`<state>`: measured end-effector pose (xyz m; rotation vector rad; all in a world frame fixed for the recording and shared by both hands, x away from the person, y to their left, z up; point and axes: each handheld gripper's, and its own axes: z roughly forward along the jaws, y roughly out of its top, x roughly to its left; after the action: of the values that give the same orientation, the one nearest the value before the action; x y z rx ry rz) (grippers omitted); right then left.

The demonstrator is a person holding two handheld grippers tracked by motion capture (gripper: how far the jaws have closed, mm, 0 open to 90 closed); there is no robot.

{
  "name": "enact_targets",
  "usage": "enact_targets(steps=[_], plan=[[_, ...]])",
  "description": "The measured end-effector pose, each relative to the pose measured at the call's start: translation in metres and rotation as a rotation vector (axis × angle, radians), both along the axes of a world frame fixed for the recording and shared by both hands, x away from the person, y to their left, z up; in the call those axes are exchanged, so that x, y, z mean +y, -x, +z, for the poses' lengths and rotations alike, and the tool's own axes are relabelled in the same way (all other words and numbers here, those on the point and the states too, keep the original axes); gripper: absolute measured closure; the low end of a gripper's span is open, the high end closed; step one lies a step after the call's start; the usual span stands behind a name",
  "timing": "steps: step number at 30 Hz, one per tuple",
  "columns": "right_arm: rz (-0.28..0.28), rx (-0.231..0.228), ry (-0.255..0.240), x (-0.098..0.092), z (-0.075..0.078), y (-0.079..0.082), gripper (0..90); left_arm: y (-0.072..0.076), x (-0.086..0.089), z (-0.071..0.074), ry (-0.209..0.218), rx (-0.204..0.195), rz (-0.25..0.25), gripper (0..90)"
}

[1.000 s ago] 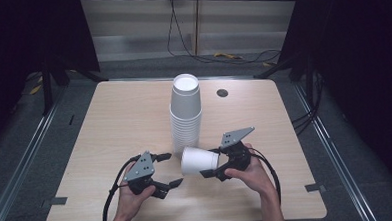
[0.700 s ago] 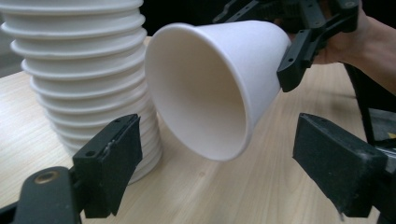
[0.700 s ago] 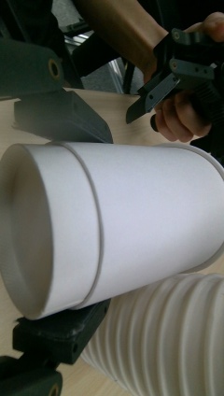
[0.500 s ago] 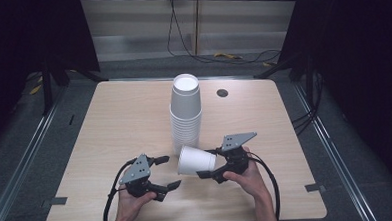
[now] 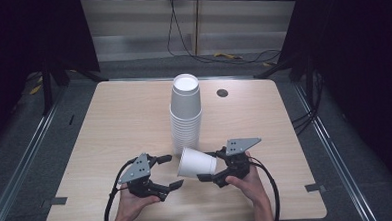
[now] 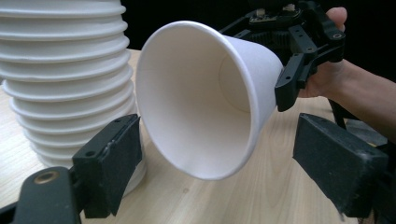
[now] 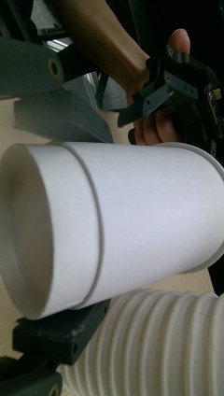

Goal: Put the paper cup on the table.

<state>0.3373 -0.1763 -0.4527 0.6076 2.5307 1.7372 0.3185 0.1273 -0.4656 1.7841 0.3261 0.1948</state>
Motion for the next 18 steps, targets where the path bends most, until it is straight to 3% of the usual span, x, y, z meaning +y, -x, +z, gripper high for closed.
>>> enact_targets(steps=[3, 12, 18], plan=[[0.008, 0.0, 0.0, 0.0, -0.001, 0.0, 23.2, -0.003, -0.002, 0.0, 0.01, 0.019, -0.001, 15.5], [0.028, -0.012, 0.004, 0.002, -0.004, 0.003, 23.1, -0.011, 0.0, 0.004, 0.018, 0.02, -0.029, 15.4], [0.049, -0.014, -0.02, 0.002, -0.006, 0.002, 23.2, -0.014, -0.001, 0.002, 0.027, 0.026, -0.036, 15.3]])
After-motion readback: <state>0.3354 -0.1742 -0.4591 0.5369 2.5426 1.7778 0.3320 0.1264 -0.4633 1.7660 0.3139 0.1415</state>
